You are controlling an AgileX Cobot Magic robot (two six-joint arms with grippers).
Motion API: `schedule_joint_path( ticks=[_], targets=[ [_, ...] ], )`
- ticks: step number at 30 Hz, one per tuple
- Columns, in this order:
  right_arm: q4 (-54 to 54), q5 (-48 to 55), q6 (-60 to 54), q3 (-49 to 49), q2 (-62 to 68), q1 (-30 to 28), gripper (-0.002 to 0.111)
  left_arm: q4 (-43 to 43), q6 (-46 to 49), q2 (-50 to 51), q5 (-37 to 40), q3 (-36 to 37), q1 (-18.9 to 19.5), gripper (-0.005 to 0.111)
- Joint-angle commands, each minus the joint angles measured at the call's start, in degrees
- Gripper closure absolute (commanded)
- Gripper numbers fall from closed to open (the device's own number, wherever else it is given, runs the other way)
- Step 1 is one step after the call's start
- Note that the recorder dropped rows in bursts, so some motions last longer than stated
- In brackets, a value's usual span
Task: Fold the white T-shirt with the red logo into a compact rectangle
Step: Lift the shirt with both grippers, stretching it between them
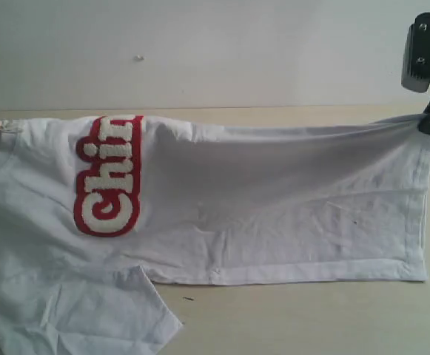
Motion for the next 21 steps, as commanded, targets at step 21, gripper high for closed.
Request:
schedule_joint_path(
  ticks=[21],
  targets=[
    [3.26,3.37,11.24,0.02,-27.9,-0.25,0.108,11.83,-31.7,-30.68,-2.04,-0.03,1.42,0.107]
  ],
)
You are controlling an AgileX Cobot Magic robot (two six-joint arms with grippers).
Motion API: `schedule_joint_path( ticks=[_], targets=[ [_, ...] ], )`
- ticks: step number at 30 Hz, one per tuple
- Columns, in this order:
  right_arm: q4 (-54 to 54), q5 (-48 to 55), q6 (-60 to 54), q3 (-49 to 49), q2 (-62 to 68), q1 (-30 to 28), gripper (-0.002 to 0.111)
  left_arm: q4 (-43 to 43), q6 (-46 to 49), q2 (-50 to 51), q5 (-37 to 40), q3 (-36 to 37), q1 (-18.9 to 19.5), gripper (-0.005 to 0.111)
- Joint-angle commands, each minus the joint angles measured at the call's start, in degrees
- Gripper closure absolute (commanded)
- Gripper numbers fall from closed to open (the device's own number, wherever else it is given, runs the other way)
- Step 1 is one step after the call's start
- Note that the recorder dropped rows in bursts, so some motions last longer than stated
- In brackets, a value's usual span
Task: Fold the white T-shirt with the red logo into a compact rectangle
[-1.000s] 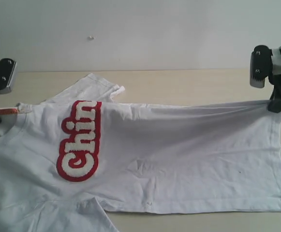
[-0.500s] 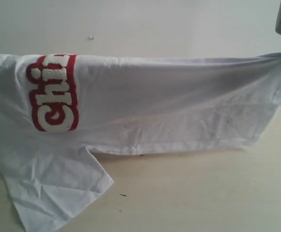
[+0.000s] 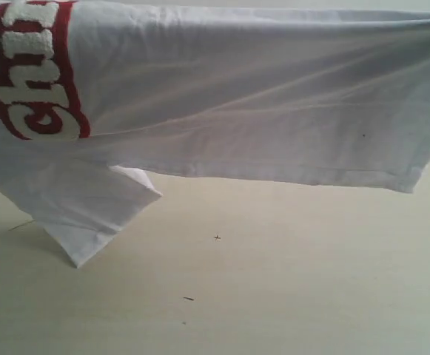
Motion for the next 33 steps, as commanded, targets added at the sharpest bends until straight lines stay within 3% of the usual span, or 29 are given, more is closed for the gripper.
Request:
schedule_joint_path(
  ticks=[1,9,13,18,22,28,33],
  targets=[
    [2.57,0.76,2.67,0.02,-4.3,-0.25,0.108,1.47,-4.54,-4.98,0.5,-0.03,0.32,0.107],
    [8.07,6.08,6.4,0.02,-9.54,-0.25,0.108,3.6,-10.67,-11.21,6.58,-0.03,0.32,0.107],
    [8.42,11.13,10.81,0.02,-9.23,0.25,0.108,0.26,-11.07,-11.92,8.88,-0.03,0.21,0.107],
    [8.69,17.34,13.53,0.02,-4.39,1.12,0.108,-0.48,-11.07,-8.29,16.17,0.25,0.21,0.107],
    [8.46,17.34,13.27,0.02,2.41,1.12,0.108,-3.72,-5.07,-4.03,17.44,1.44,0.21,0.107],
    [3.77,16.17,10.68,0.02,12.74,1.12,0.108,-3.62,1.84,6.64,13.45,1.68,0.21,0.107],
    [3.53,1.17,7.6,0.02,19.27,1.12,0.108,-3.4,2.42,12.87,1.54,1.68,0.21,0.107]
  ],
)
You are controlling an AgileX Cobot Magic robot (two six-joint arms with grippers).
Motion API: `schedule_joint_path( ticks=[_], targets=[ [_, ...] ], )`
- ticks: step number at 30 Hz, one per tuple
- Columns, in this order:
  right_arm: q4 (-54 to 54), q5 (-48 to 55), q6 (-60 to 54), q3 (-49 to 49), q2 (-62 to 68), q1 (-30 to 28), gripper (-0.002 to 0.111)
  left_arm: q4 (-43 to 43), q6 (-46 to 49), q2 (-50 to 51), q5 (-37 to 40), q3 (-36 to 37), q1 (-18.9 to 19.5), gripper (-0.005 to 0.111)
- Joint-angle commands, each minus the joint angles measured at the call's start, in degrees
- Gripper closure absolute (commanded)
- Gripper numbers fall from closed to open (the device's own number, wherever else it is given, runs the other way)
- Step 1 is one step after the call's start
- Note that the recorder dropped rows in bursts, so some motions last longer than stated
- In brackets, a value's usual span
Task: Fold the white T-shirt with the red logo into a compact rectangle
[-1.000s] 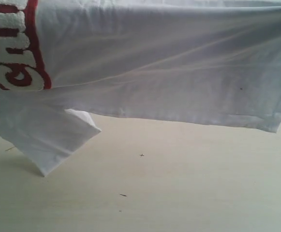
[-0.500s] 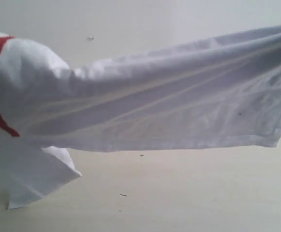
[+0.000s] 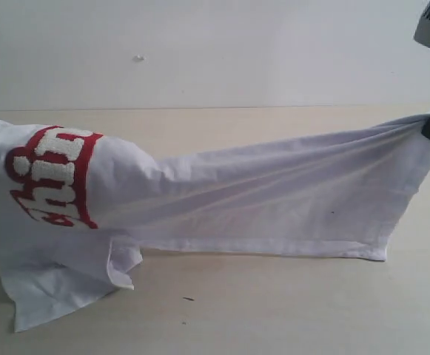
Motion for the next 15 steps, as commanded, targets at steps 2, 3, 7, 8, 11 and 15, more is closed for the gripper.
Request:
schedule_joint_path(
  ticks=[2,3,7,8,11,15],
  targets=[
    [-0.5,-10.46,-2.15,-0.8,1.93,0.15,0.108,-0.39,0.56,0.89,-9.53,-0.2,0.12,0.107],
    [-0.5,-9.58,-2.15,-1.5,1.45,0.15,0.108,-0.39,0.56,0.29,-9.71,-0.2,0.12,0.107],
    [-0.5,-7.25,-2.03,-1.76,-2.51,0.15,0.108,-0.39,-0.34,-2.6,-6.14,-0.2,0.12,0.107],
    [-0.5,-5.93,-2.03,-1.76,-4.83,0.15,0.108,0.0,-0.58,-4.56,-4.7,-0.2,0.12,0.107],
    [-0.5,-2.1,-1.94,-1.76,-11.02,0.15,0.108,0.0,-3.42,-11.24,-2.93,-0.2,0.12,0.107],
    [-0.38,5.1,1.07,-1.76,-17.88,0.15,0.108,-0.39,-6.42,-19.62,1.96,-0.2,0.12,0.107]
  ],
)
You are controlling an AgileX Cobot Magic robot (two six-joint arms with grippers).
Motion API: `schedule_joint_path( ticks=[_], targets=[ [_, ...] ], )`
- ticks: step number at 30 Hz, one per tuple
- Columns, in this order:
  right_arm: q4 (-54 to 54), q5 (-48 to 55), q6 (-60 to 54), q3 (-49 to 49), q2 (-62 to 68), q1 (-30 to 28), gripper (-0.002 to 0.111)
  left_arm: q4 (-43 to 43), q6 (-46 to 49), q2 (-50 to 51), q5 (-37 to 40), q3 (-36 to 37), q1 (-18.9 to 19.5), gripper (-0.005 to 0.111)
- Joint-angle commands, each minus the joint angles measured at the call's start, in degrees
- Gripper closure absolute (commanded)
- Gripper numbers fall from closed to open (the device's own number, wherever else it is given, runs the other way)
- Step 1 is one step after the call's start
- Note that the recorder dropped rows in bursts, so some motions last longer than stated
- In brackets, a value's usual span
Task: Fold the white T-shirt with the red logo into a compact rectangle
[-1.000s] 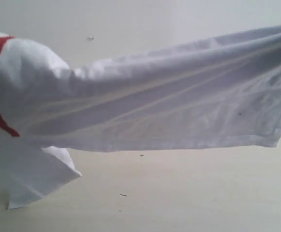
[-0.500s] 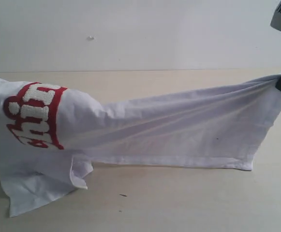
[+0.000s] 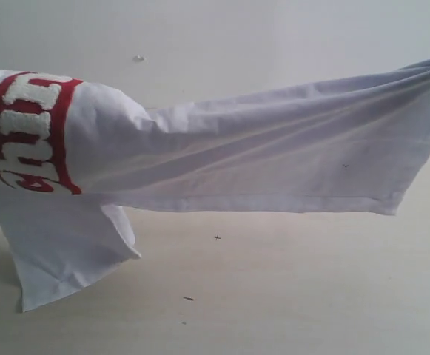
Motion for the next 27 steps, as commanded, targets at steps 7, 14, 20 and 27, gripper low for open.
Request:
schedule_joint_path(
  ticks=[7,14,20,27],
  targets=[
    [5.81,8.52,10.77,5.29,-17.89,0.15,0.108,-1.39,-11.65,-16.06,13.51,-0.22,0.12,0.107],
    [3.22,8.52,9.95,7.41,-16.81,2.48,0.108,-5.01,-10.22,-14.25,13.51,-0.14,0.12,0.107],
    [-0.06,8.52,9.43,7.41,-6.37,2.48,0.108,-4.89,-7.54,-2.8,13.51,0.73,0.12,0.107],
    [-6.01,-0.96,6.32,7.41,9.53,2.48,0.108,3.01,-4.51,14.26,10.45,1.33,0.12,0.107]
  ],
)
